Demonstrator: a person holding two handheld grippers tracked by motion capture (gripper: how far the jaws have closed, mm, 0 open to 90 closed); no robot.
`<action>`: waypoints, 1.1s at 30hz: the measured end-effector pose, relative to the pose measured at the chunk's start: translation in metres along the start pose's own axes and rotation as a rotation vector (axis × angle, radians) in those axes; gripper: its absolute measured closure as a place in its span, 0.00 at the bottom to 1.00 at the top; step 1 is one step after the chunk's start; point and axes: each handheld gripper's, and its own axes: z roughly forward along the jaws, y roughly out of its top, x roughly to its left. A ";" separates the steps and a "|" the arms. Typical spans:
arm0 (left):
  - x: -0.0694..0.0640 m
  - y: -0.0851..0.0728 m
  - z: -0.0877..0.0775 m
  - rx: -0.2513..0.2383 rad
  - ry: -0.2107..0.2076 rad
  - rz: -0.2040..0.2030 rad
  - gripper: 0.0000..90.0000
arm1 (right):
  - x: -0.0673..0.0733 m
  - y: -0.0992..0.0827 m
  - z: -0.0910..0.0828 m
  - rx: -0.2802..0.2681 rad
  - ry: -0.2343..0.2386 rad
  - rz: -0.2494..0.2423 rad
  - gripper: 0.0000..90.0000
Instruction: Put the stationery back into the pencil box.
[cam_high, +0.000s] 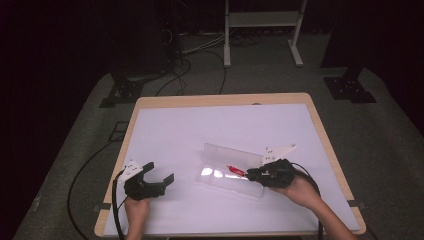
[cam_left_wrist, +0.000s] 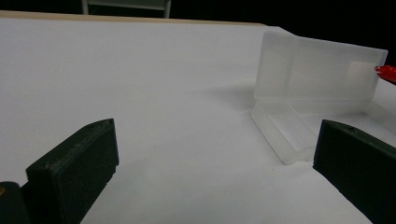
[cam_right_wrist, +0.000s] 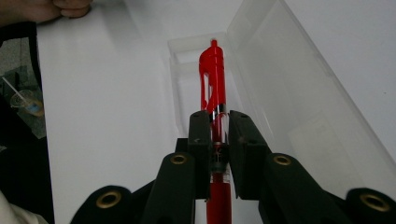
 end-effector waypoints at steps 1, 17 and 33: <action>0.000 0.000 0.000 0.000 0.000 -0.001 0.00 | 0.000 0.001 0.001 0.001 0.000 -0.001 0.88; 0.000 0.000 0.000 -0.001 -0.001 0.000 0.00 | -0.005 0.005 0.019 0.010 0.004 0.005 0.88; 0.000 0.000 0.000 0.001 -0.002 0.003 0.00 | -0.010 0.003 0.032 0.028 -0.001 0.009 0.88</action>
